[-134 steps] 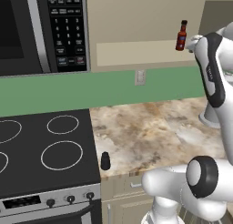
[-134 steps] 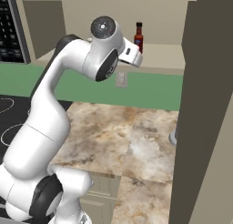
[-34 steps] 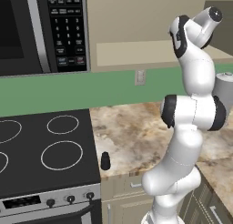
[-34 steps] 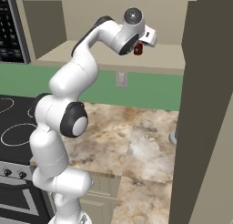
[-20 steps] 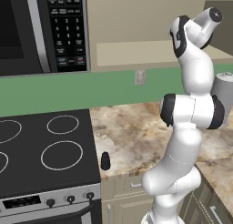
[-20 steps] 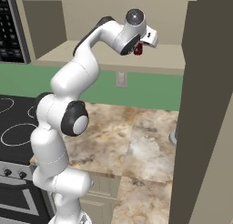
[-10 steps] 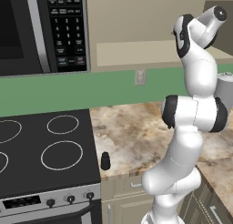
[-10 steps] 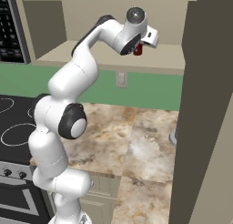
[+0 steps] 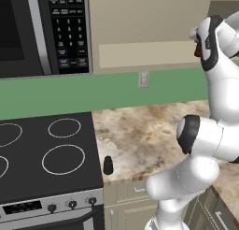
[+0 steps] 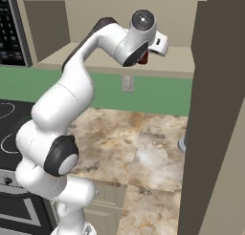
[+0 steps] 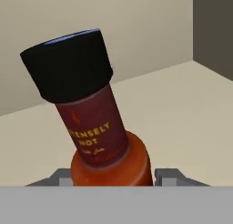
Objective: Take 2 condiments from the cabinet and move them on the counter near the stove.Make sure the condiments are lined up with each other, next to each other.
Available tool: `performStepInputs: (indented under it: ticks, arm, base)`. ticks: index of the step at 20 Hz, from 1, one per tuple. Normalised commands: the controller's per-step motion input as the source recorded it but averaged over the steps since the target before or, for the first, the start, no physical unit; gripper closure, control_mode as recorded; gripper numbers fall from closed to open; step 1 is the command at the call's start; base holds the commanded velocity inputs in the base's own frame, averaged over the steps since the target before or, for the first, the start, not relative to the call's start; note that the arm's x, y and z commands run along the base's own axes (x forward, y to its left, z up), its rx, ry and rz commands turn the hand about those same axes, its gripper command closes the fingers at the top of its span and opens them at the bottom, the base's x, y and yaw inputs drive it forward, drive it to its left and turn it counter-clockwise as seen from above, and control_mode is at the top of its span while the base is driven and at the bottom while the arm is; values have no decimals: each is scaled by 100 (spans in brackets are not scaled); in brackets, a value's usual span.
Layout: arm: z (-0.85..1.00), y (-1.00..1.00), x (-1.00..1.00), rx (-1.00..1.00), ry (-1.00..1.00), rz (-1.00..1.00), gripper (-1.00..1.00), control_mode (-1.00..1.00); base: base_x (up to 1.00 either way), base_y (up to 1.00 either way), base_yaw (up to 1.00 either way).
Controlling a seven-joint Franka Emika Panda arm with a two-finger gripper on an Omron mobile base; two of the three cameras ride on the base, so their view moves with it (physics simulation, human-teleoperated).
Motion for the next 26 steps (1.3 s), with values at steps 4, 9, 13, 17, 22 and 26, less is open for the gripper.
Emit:
performStepInputs:
  ticks: [4, 9, 13, 17, 22, 26]
  arm:
    - [0, 13, -100, 0, -3, 7, 100, -100]
    - [-9, 42, -100, 0, 3, 33, 100, -100]
    - [-24, 59, -96, 0, 15, 51, 100, -100]
    - [-35, 78, -78, 0, 16, 44, 100, -100]
    - [-61, 98, -41, 0, 10, 44, 100, -100]
    - [-66, 100, -1, -7, 11, 59, 100, -100]
  base:
    - [0, 0, 0]
    - [0, 0, 0]
    - [0, 0, 0]
    - [0, 0, 0]
    - [0, 0, 0]
    - [0, 0, 0]
